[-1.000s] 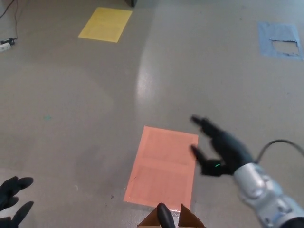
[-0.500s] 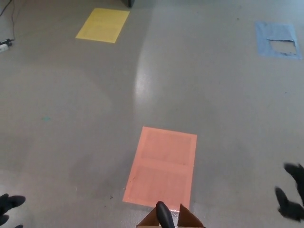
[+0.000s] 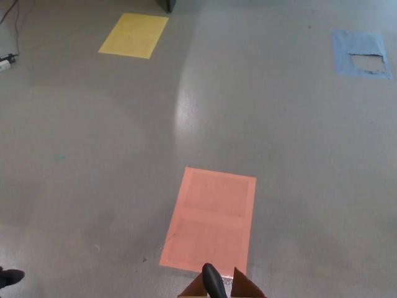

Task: An air pump is kept on top of a storage box on the floor and the robot uses its right hand to press down on the handle of the pump to compress it

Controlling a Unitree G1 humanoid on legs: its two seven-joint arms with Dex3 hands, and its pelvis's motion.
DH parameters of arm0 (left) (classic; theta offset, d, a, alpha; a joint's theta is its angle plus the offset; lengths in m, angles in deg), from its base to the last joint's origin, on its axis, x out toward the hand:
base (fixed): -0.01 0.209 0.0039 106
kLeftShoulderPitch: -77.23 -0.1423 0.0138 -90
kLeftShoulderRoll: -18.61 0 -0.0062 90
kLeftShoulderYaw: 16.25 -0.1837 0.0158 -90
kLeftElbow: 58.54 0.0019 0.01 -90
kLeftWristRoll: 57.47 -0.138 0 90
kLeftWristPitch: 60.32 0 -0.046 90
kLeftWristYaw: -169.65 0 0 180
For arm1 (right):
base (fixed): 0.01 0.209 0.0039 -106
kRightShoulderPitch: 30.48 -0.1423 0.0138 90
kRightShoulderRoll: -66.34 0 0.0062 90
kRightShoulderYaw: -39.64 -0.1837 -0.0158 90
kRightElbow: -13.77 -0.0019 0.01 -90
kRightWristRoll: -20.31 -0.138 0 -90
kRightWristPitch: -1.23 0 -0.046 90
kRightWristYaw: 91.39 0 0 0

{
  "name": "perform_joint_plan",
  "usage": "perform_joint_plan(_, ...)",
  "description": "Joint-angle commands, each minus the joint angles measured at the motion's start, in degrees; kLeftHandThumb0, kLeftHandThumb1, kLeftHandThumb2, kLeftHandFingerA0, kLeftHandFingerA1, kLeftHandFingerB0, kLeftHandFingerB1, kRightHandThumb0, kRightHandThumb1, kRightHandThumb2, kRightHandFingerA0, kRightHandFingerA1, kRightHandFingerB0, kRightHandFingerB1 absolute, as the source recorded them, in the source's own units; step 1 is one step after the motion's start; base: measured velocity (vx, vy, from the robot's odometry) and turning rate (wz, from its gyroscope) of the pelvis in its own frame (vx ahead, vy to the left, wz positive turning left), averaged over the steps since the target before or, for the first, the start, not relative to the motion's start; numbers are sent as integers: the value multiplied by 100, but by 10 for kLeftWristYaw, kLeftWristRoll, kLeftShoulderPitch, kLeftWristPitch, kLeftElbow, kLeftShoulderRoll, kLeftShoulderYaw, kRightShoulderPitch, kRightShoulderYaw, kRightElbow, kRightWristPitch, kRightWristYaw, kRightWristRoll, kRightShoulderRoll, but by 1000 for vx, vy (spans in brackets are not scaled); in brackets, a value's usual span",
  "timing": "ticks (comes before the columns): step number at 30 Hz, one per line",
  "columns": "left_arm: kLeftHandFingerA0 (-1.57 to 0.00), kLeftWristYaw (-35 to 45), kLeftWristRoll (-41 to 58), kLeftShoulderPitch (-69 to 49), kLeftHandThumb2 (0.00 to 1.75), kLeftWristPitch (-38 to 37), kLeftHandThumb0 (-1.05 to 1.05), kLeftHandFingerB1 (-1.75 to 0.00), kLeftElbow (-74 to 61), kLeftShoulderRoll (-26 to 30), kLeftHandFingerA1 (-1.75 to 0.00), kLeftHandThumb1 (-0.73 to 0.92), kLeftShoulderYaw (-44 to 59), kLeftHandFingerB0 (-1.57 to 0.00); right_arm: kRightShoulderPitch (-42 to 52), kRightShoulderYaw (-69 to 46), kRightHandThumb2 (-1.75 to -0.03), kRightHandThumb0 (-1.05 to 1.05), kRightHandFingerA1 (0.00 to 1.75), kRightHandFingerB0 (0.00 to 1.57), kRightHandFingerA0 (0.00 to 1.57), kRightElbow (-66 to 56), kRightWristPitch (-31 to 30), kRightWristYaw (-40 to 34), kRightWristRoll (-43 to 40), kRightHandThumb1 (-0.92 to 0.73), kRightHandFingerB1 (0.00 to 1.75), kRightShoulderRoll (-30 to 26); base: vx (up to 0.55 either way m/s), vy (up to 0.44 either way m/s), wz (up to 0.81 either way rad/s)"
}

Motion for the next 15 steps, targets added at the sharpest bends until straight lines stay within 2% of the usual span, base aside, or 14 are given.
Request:
perform_joint_plan(1, -25, -11, -12, -7, 70, -5, -67, -29, -7, 5, -34, 92, -5, -17, -9, 18, -104, -66, 41, 4, 6, -2, -15, 25, 6, -77, 34, -14, 0, 0, 0)
perform_joint_plan(4, -23, -8, -8, -8, 70, 2, -67, -29, -7, 3, -33, 92, -3, -16, -13, 23, -104, -66, 41, 4, 6, -3, -14, 29, 5, -77, 35, -17, 0, 0, 0)
perform_joint_plan(5, -23, -8, -7, -7, 70, 2, -66, -29, -5, 1, -34, 92, -3, -16, -15, 25, -70, -63, 28, 12, 13, -3, -14, 31, 4, -92, 25, -18, 0, 0, 0)
perform_joint_plan(6, -23, -8, -7, -7, 70, 1, -66, -29, -4, 1, -34, 92, -3, -16, -16, 25, -70, -63, 28, 12, 13, -3, -14, 31, 4, -92, 25, -18, 0, 0, 0)
perform_joint_plan(7, -24, -7, -7, -5, 69, 2, -66, -29, -4, 0, -34, 92, -3, -17, -20, 30, -73, -61, 27, 8, 10, -3, -17, 34, 7, -92, 24, -20, 0, 0, 0)
perform_joint_plan(8, -23, -6, -6, -3, 69, 3, -65, -29, -4, 0, -34, 92, -3, -17, -25, 35, -106, -64, 36, 4, 5, -2, -21, 35, 10, -78, 32, -21, 0, 0, 0)
perform_joint_plan(15, -24, -5, -9, 13, 70, 13, -65, -29, 5, -1, -34, 92, -5, -16, -44, 44, -105, -64, 37, 5, 5, -3, -23, 40, 7, -78, 33, -24, 0, 0, 0)
